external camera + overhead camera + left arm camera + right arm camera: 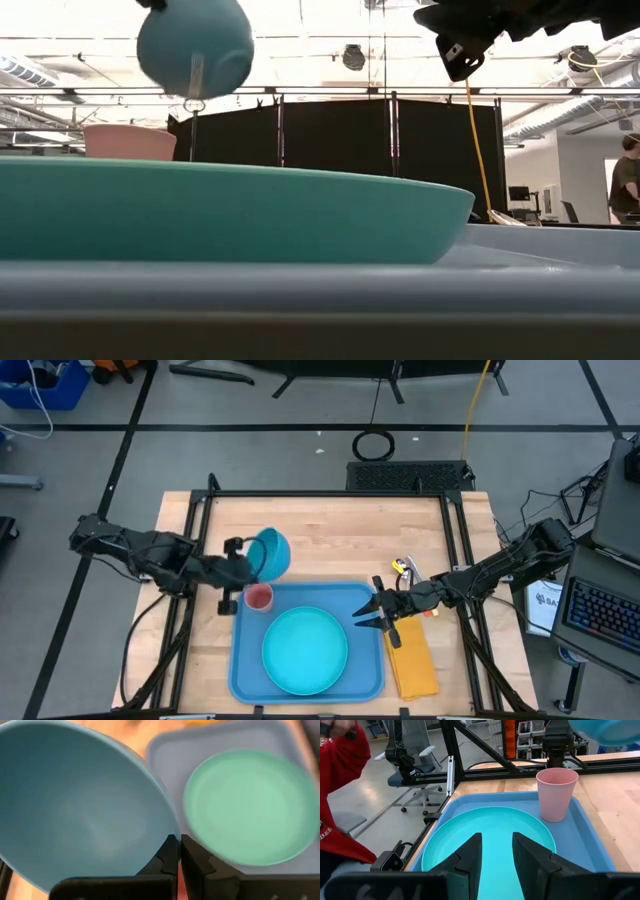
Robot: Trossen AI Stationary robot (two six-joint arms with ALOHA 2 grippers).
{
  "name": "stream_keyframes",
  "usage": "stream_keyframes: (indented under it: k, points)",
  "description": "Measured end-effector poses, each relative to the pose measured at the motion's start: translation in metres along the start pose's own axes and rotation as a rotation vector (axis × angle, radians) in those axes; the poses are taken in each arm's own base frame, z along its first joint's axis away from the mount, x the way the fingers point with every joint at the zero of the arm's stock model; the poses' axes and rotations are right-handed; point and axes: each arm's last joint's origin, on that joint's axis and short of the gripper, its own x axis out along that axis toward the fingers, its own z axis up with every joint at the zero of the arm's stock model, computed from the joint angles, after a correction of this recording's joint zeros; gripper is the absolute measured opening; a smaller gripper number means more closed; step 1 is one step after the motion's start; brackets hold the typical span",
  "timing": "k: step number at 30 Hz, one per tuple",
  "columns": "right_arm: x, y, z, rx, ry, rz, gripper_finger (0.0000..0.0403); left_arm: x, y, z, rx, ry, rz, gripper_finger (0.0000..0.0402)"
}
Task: Set up tray
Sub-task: Put the bowl on top of the plate
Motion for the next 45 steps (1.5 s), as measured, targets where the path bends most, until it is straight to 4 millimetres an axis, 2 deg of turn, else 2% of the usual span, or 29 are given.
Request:
stream_keyframes:
  k: [3, 7, 18, 26, 45]
  points:
    - [0.000, 0.000, -0.001, -0.001, 0.006, -0.001, 0.0100, 0.000, -0.014, 0.010, 0.063, -0.069, -0.052, 0.0005]
    - [0.000, 0.000, -0.001, -0.001, 0.006, -0.002, 0.0100, 0.010, -0.031, 0.013, 0.129, -0.064, -0.132, 0.0005]
    - [0.000, 0.000, -0.001, -0.001, 0.006, -0.001, 0.0100, 0.060, -0.076, 0.014, 0.196, 0.085, -0.292, 0.0005]
    - [0.000, 0.000, -0.001, -0.001, 0.006, -0.001, 0.0100, 0.095, -0.098, 0.010, 0.253, 0.201, -0.288, 0.0005]
    - [0.000, 0.000, -0.002, 0.027, 0.021, -0.004, 0.0100, 0.142, -0.138, 0.024, 0.390, 0.415, -0.320, 0.0005]
